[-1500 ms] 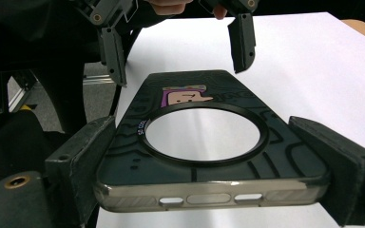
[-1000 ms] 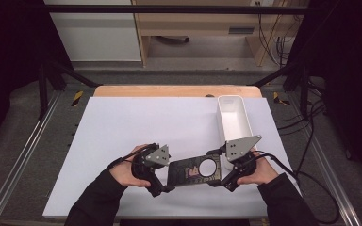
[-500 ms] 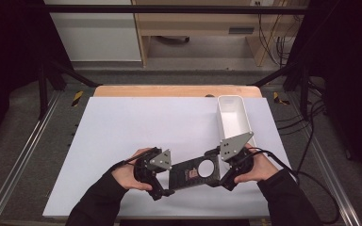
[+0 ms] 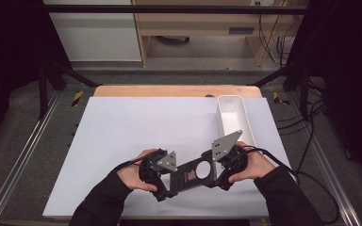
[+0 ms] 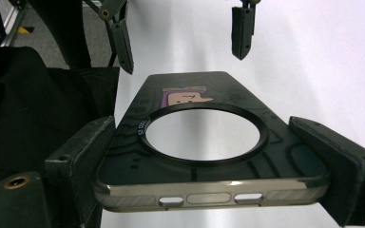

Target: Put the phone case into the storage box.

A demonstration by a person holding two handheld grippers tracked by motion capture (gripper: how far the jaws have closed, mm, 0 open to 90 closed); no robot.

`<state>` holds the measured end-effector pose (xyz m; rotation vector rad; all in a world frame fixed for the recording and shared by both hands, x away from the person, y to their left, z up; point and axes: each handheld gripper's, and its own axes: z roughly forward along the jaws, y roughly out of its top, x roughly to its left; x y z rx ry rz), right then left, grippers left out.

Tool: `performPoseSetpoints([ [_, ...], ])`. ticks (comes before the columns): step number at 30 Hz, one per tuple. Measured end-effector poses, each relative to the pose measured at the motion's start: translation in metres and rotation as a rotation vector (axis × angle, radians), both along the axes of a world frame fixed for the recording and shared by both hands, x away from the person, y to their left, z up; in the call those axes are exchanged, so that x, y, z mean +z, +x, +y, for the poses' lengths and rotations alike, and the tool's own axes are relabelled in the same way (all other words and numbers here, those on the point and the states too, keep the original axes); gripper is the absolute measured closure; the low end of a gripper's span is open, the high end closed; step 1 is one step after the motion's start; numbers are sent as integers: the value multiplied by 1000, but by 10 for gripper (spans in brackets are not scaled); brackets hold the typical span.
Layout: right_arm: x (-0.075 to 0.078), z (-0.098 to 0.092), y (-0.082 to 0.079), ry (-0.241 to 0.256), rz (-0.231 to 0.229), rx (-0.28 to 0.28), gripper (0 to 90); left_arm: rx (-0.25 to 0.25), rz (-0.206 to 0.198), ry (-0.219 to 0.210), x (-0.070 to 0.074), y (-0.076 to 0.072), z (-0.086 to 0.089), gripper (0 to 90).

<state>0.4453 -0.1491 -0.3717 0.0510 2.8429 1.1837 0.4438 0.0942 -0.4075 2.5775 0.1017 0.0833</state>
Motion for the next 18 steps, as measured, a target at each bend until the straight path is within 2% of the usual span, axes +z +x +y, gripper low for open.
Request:
performPoseSetpoints([
  [18, 13, 22, 4, -109, -8, 12, 122, -3, 10, 56, -7, 6, -13, 0],
])
